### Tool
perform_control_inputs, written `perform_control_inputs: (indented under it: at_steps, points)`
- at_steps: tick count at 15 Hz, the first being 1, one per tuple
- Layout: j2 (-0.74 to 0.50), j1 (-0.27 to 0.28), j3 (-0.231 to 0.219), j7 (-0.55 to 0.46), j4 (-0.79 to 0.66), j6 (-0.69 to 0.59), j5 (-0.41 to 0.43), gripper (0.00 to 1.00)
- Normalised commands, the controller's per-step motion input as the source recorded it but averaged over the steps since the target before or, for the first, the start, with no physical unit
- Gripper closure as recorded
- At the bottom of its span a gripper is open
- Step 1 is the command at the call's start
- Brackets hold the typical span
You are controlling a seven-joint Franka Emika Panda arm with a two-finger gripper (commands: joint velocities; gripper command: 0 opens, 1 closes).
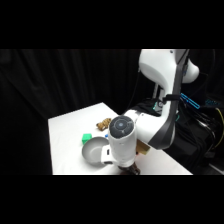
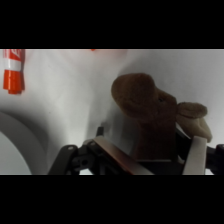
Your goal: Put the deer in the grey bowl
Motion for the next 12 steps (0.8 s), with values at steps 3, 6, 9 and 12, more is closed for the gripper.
perform_control_inputs:
  at_steps: [3, 6, 9, 12]
  points:
    - [0.04, 0.014, -0.023, 0.0, 0.03, 0.1, -0.018, 0.35]
    - [-0.03, 0.003, -0.043, -0.01, 0.0, 0.05, -0.023, 0.59]
    - [-0.17, 0.016, -0.058, 0.03, -0.06, -0.07, -0.037, 0.85]
    - [-0.3, -0.006, -0.042, 0.01, -0.08, -0.24, -0.026, 0.96]
